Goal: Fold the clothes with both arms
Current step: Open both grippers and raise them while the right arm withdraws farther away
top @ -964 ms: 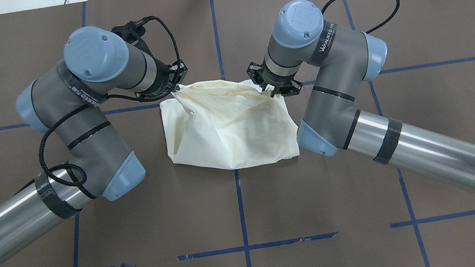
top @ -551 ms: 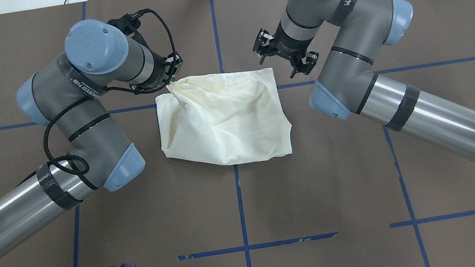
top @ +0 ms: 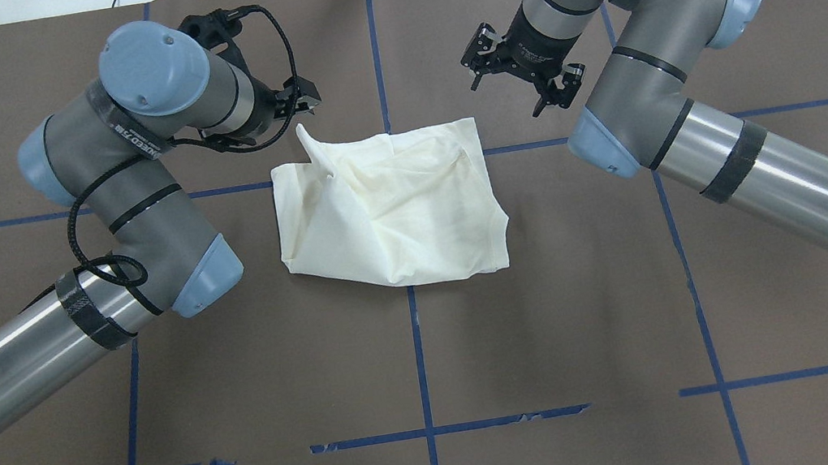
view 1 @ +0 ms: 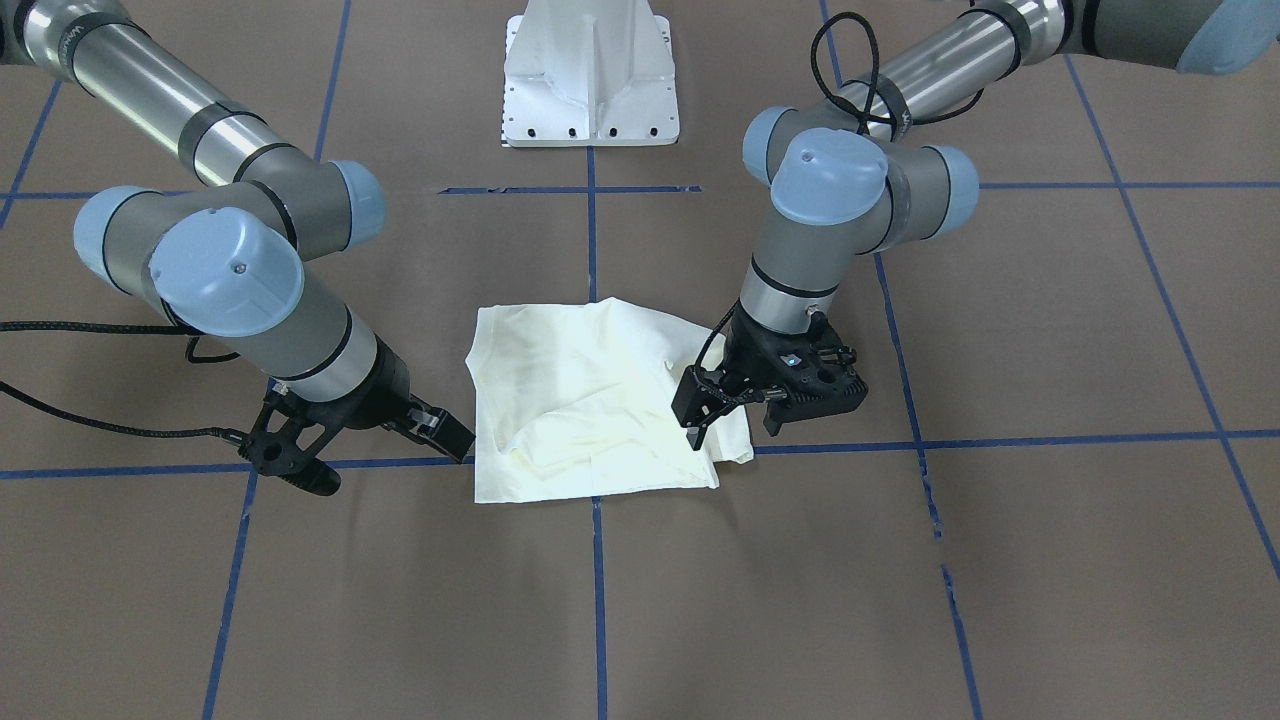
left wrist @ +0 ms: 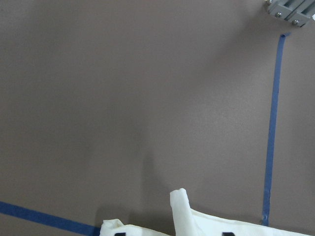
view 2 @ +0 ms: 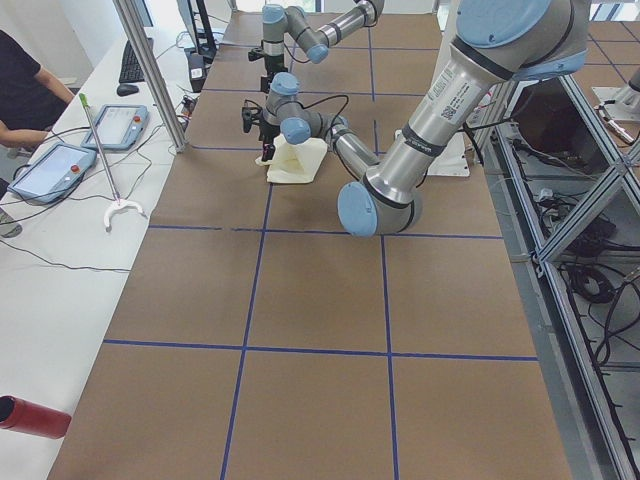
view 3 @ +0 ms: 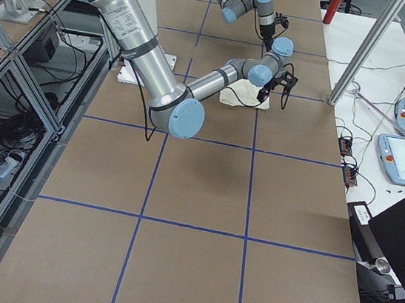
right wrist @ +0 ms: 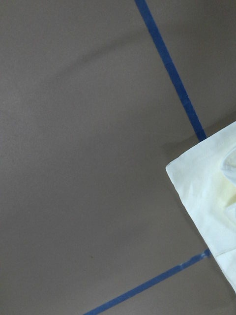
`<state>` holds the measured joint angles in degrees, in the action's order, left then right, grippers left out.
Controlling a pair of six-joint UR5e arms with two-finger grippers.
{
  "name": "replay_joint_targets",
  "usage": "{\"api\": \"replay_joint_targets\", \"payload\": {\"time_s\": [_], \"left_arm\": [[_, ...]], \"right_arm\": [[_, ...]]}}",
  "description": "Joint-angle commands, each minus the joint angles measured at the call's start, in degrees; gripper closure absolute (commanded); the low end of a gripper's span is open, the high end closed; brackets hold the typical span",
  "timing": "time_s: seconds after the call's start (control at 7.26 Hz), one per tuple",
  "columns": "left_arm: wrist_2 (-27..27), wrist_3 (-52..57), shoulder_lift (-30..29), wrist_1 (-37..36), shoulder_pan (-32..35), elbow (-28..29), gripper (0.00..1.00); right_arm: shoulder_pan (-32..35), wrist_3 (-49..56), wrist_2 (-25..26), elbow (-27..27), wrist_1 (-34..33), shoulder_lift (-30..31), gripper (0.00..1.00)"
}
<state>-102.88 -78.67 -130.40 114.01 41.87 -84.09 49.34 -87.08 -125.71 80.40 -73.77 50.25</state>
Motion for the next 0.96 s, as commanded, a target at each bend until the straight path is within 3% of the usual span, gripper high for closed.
{"api": "replay_joint_targets", "payload": {"time_s": [0.0, 0.41, 0.83], "left_arm": [[-1.08, -1.73, 3.82, 12.05, -2.39, -1.51, 0.0], [-1.88, -7.28, 5.87, 31.57, -5.83, 4.96, 0.0], [-3.45, -7.28, 4.11, 41.08, -6.01, 11.83, 0.0]], "right_arm": [[1.63, 5.05, -0.06, 4.9, -0.41, 4.3, 0.0], [6.02, 11.92, -0.41, 7.13, -0.76, 8.01, 0.0], [8.05, 12.9, -2.07, 7.57, -0.85, 9.07, 0.0]]}}
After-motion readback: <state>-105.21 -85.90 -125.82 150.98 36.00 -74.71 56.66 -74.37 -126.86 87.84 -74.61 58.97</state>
